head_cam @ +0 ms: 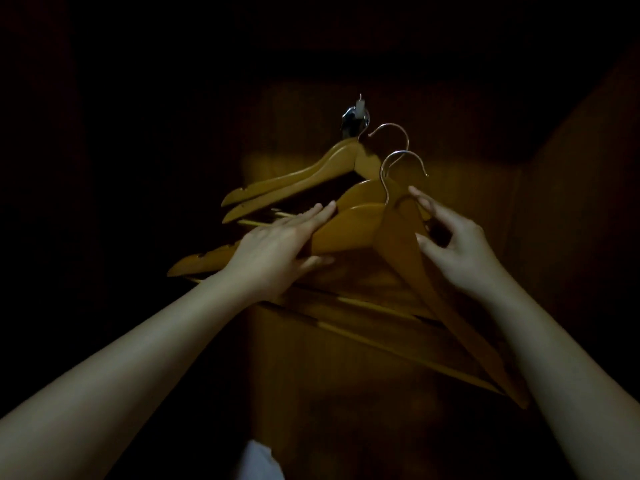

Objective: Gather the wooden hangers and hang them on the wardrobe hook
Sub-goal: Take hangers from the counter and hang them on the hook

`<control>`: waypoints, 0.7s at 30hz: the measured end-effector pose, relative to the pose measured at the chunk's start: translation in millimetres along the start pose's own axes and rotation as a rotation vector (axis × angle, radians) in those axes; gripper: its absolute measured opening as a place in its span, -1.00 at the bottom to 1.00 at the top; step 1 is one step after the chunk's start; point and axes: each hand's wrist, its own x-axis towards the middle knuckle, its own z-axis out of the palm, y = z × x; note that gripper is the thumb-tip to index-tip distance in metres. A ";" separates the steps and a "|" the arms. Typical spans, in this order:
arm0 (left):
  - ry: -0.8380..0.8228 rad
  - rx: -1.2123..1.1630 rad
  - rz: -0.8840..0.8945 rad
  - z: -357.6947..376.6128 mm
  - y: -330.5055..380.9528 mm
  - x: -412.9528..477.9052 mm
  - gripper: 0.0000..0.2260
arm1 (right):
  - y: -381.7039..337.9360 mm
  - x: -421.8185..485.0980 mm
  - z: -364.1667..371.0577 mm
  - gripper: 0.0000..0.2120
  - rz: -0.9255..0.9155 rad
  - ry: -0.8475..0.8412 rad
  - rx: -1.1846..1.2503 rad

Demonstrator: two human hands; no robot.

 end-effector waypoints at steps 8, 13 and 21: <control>-0.044 0.131 -0.100 -31.5 -12.3 84.9 -0.39 | 25.3 79.8 -10.8 -0.45 0.015 0.005 0.009; -0.096 0.127 -0.181 -31.9 -23.4 119.7 -0.40 | 38.0 124.2 -4.5 -0.48 0.055 -0.050 0.042; -0.133 0.049 -0.252 -11.8 -41.6 124.9 -0.39 | 41.7 154.4 10.1 -0.45 0.126 -0.212 -0.169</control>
